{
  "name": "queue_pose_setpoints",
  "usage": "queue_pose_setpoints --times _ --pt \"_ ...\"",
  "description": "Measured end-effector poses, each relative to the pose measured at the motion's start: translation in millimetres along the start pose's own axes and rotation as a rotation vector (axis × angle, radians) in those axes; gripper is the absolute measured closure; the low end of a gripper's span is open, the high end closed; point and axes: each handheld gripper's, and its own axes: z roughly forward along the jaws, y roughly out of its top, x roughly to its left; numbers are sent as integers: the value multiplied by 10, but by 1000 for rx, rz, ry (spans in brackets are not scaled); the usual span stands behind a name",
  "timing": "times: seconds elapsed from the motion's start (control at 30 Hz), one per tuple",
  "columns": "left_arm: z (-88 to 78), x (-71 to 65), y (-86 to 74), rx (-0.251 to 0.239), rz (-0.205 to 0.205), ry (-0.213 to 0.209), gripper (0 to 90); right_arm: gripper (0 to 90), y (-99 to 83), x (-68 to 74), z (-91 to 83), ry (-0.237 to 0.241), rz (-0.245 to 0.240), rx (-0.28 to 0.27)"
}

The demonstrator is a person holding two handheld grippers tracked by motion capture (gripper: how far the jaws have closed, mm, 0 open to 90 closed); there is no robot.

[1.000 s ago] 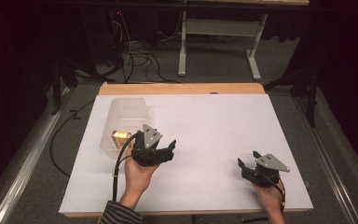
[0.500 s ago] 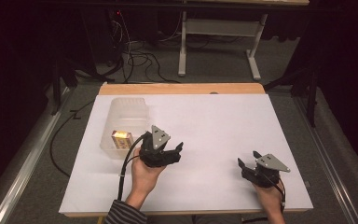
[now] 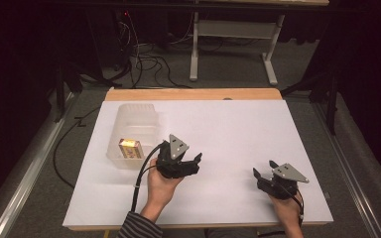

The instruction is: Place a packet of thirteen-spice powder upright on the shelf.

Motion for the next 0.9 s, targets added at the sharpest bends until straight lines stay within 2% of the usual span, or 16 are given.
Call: queue_pose_setpoints --times 0.5,0.9 --pt "120 -77 -69 12 -8 -14 261 335 -1 1 -2 -1 0 -2" --pt "228 -105 -166 28 -35 -20 263 335 -2 2 -5 -1 0 -5"
